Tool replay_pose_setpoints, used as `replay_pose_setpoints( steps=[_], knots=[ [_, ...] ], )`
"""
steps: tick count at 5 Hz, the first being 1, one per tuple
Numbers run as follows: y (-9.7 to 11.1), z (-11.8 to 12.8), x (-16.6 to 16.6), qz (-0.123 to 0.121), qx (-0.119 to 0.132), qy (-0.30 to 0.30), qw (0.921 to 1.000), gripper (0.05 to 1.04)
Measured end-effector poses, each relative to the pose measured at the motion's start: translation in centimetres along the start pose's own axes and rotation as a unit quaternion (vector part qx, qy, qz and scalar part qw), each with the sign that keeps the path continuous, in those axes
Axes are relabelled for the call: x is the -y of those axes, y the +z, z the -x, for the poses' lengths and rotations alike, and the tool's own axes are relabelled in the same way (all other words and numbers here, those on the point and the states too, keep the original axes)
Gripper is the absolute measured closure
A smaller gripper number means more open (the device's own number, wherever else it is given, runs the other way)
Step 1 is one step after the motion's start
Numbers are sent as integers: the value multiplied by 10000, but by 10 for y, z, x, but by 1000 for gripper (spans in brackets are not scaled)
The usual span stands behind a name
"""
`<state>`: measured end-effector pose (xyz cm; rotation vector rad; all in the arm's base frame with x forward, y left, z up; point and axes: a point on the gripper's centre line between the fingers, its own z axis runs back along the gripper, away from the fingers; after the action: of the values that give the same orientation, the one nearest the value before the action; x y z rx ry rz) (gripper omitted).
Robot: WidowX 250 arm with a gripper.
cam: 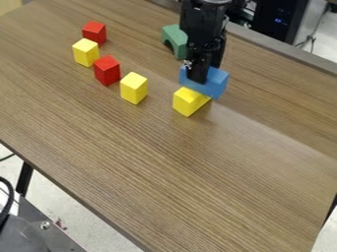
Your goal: Put the blue rectangle onto the top of the green arch.
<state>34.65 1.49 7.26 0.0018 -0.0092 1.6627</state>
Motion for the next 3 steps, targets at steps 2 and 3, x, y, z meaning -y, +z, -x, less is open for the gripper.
replay_pose_setpoints(
  steps=[2,3],
  knots=[
    [28,-15,50,427,-340,-1115,9923,540],
    [20,-33,68,206,-651,-1639,9841,540]
  ],
)
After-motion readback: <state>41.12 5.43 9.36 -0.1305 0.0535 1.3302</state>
